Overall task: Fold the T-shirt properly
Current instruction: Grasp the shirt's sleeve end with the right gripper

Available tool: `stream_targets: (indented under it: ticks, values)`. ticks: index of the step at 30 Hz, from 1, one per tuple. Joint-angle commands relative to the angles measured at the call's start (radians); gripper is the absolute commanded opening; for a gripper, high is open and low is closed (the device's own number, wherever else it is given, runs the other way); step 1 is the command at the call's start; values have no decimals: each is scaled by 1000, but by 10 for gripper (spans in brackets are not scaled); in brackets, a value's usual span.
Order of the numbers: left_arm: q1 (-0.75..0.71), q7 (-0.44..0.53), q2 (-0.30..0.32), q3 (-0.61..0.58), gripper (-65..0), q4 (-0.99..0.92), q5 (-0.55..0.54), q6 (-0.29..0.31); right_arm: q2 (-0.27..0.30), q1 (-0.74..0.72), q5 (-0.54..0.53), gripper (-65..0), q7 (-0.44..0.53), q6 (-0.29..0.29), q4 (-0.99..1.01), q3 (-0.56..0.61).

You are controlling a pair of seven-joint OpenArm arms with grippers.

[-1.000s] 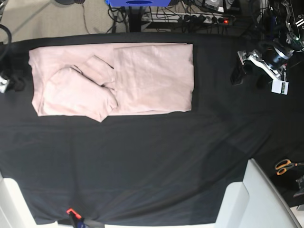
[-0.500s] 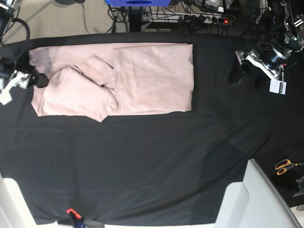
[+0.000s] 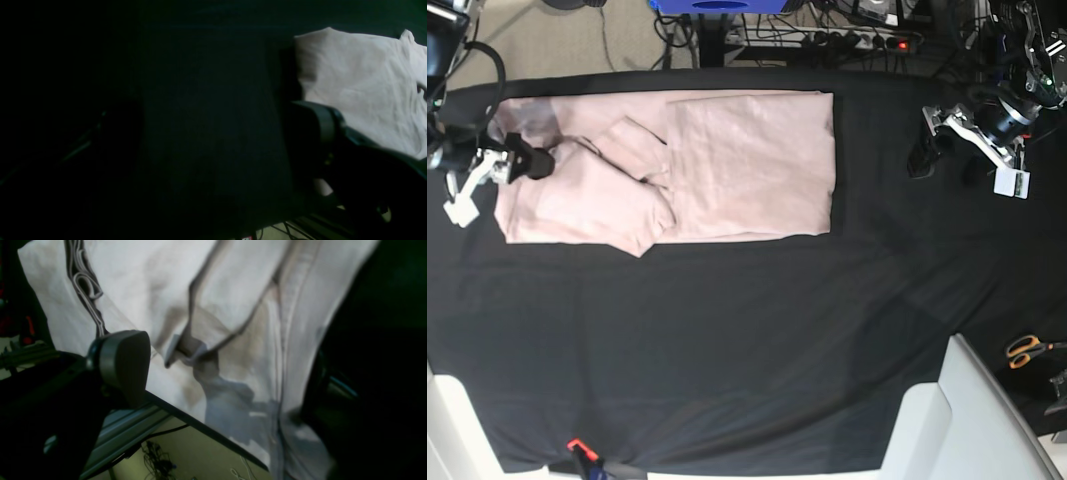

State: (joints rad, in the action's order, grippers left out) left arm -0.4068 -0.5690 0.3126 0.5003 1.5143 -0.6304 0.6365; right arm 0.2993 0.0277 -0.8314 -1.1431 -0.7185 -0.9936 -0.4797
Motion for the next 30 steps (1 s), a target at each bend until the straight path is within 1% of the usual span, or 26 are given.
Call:
stream_targets:
  ticks: [1, 8, 10, 14, 16, 21, 22, 23, 26, 28, 30]
  values:
    - [1, 20, 13, 5, 0, -1, -18, 7, -15, 4, 71, -66, -42, 20, 17, 16]
    - [21, 20, 13, 5, 0, -73, -19, 7, -16, -12, 73, -66, -42, 20, 17, 16]
    - [21, 22, 13, 5, 0, -73, -16, 9, -33, -12, 76, -71, -42, 20, 17, 17]
    - [22, 22, 13, 5, 0, -68, -19, 9, -56, -12, 79, -141, -44, 20, 17, 19]
    - [22, 22, 13, 5, 0, -68, -21, 9, -62, -13, 79, -152, -42, 20, 17, 19]
    - [22, 22, 13, 5, 0, -71, -19, 9, -56, -15, 79, -161, -24, 20, 17, 19]
    - [22, 24, 13, 5, 0, -73, -18, 9, -55, -15, 79, -185, -12, 20, 18, 19]
    - [22, 24, 13, 5, 0, -73, -18, 9, -55, -13, 79, -222, -5, 20, 18, 20]
    - [22, 24, 13, 5, 0, -73, -18, 9, -53, -12, 80, -381, 2, 20, 18, 20]
    - [22, 24, 13, 5, 0, -73, -21, 9, -55, -13, 80, -476, 8, 20, 18, 20]
    - [22, 24, 13, 5, 0, -73, -21, 9, -59, -15, 80, -575, 45, 20, 18, 20]
